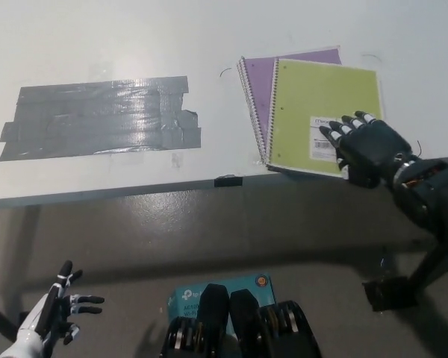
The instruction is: The robot uses its right hand to align two notebooks stacked together until they are fully overlapped
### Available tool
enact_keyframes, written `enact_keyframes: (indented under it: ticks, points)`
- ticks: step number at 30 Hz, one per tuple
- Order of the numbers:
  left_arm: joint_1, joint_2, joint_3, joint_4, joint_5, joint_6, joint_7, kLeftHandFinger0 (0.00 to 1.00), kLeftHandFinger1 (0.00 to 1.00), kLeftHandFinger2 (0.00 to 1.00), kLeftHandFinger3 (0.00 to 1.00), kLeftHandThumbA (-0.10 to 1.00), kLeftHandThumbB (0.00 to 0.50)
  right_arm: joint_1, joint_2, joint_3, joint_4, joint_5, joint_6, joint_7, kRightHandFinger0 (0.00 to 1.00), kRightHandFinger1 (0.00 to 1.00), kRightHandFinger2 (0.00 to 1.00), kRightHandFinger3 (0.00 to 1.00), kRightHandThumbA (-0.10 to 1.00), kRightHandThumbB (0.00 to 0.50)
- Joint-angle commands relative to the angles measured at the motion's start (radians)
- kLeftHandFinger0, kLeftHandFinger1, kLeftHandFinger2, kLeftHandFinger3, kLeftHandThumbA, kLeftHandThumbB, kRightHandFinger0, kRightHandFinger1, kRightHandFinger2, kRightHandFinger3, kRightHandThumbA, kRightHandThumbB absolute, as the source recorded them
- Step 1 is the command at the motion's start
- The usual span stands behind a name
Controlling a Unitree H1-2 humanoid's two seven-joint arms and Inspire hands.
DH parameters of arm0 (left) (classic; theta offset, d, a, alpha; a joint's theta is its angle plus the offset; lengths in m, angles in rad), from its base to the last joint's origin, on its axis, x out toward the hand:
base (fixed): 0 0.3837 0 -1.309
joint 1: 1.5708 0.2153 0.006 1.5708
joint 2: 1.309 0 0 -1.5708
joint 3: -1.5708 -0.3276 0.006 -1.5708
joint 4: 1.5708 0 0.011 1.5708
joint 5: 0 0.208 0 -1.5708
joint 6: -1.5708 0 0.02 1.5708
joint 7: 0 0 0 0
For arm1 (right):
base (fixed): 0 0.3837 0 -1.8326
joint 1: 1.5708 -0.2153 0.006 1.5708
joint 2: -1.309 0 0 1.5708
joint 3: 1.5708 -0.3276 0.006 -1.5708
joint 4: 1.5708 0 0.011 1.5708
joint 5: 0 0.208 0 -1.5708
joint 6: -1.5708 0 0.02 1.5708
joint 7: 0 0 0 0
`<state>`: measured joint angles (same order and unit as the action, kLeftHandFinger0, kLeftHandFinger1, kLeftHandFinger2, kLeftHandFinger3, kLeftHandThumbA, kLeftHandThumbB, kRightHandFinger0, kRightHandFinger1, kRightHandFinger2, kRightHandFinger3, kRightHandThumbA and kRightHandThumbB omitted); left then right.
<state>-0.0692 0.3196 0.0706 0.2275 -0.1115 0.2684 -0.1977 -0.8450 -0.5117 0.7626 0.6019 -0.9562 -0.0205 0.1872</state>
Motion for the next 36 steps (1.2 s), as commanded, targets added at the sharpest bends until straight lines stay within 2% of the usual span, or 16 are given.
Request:
enact_keyframes:
  ticks: [1, 7, 10, 13, 15, 20, 21, 23, 25, 26, 27, 28, 30, 32, 35, 36]
  points:
    - [-0.015, 0.034, 0.012, -0.017, -0.005, -0.046, -0.024, 0.52, 0.60, 0.59, 1.00, 1.00, 0.500, -0.018, -0.060, 0.067, 0.067, -0.079, -0.157, -0.029, 1.00, 1.00, 1.00, 1.00, 1.00, 0.500]
    - [-0.015, 0.037, 0.003, -0.023, 0.011, -0.036, -0.021, 0.51, 0.62, 0.62, 1.00, 1.00, 0.500, -0.042, -0.044, 0.057, 0.073, -0.091, -0.144, -0.091, 1.00, 1.00, 1.00, 1.00, 1.00, 0.457]
    - [-0.015, 0.037, 0.004, -0.017, 0.008, -0.043, -0.025, 0.52, 0.62, 0.61, 1.00, 1.00, 0.500, -0.024, -0.011, 0.006, 0.041, -0.061, -0.089, -0.111, 1.00, 1.00, 1.00, 1.00, 1.00, 0.378]
    - [-0.013, 0.036, 0.002, -0.020, 0.010, -0.046, -0.026, 0.51, 0.62, 0.61, 1.00, 1.00, 0.500, -0.019, 0.005, -0.013, 0.034, -0.065, -0.078, -0.120, 1.00, 1.00, 1.00, 1.00, 1.00, 0.325]
    - [-0.013, 0.036, 0.003, -0.017, 0.014, -0.055, -0.026, 0.50, 0.61, 0.61, 1.00, 1.00, 0.500, -0.017, 0.024, -0.035, 0.015, -0.066, -0.063, -0.123, 1.00, 1.00, 1.00, 1.00, 1.00, 0.320]
    - [-0.008, 0.036, 0.003, -0.015, 0.025, -0.059, -0.022, 0.49, 0.60, 0.61, 1.00, 1.00, 0.500, -0.004, 0.064, -0.115, -0.038, -0.068, -0.021, -0.229, 1.00, 1.00, 1.00, 1.00, 1.00, 0.208]
    - [-0.006, 0.035, 0.005, -0.017, 0.024, -0.060, -0.021, 0.49, 0.60, 0.61, 1.00, 1.00, 0.500, -0.011, 0.066, -0.144, -0.061, -0.051, -0.020, -0.228, 1.00, 1.00, 1.00, 1.00, 0.96, 0.167]
    - [-0.005, 0.031, 0.010, -0.023, 0.016, -0.047, -0.021, 0.51, 0.61, 0.60, 1.00, 1.00, 0.500, -0.026, 0.069, -0.190, -0.066, -0.043, -0.034, -0.294, 0.85, 1.00, 1.00, 1.00, 0.72, 0.137]
    - [-0.007, 0.032, 0.010, -0.014, 0.015, -0.057, -0.026, 0.50, 0.59, 0.59, 1.00, 1.00, 0.500, -0.042, 0.070, -0.225, -0.070, -0.041, -0.032, -0.303, 0.75, 0.96, 0.88, 1.00, 0.65, 0.105]
    - [-0.005, 0.034, 0.006, -0.016, 0.023, -0.060, -0.023, 0.50, 0.59, 0.59, 1.00, 1.00, 0.500, -0.049, 0.068, -0.238, -0.073, -0.046, -0.037, -0.325, 0.69, 0.89, 0.80, 0.99, 0.58, 0.112]
    - [-0.005, 0.032, 0.008, -0.018, 0.020, -0.056, -0.023, 0.47, 0.58, 0.58, 1.00, 1.00, 0.500, -0.059, 0.066, -0.251, -0.072, -0.052, -0.042, -0.337, 0.61, 0.81, 0.74, 0.96, 0.56, 0.107]
    - [-0.006, 0.031, 0.009, -0.018, 0.020, -0.056, -0.021, 0.47, 0.58, 0.58, 1.00, 1.00, 0.500, -0.074, 0.059, -0.257, -0.063, -0.064, -0.048, -0.367, 0.54, 0.72, 0.64, 0.92, 0.55, 0.136]
    - [-0.005, 0.028, 0.012, -0.019, 0.016, -0.055, -0.021, 0.49, 0.58, 0.60, 1.00, 1.00, 0.500, -0.101, 0.054, -0.268, -0.051, -0.077, -0.049, -0.381, 0.44, 0.61, 0.55, 0.90, 0.53, 0.133]
    - [-0.003, 0.027, 0.013, -0.025, 0.015, -0.047, -0.020, 0.49, 0.58, 0.60, 1.00, 1.00, 0.500, -0.114, 0.057, -0.286, -0.053, -0.065, -0.044, -0.370, 0.45, 0.61, 0.56, 0.90, 0.53, 0.119]
    - [-0.001, 0.029, 0.012, -0.031, 0.016, -0.047, -0.022, 0.50, 0.59, 0.60, 1.00, 1.00, 0.500, -0.142, 0.086, -0.323, -0.047, -0.061, 0.025, -0.363, 0.59, 0.69, 0.63, 0.89, 0.55, 0.130]
    - [0.000, 0.030, 0.010, -0.032, 0.019, -0.052, -0.023, 0.50, 0.58, 0.59, 1.00, 1.00, 0.500, -0.144, 0.101, -0.339, -0.045, -0.047, 0.041, -0.361, 0.57, 0.68, 0.63, 0.88, 0.52, 0.148]
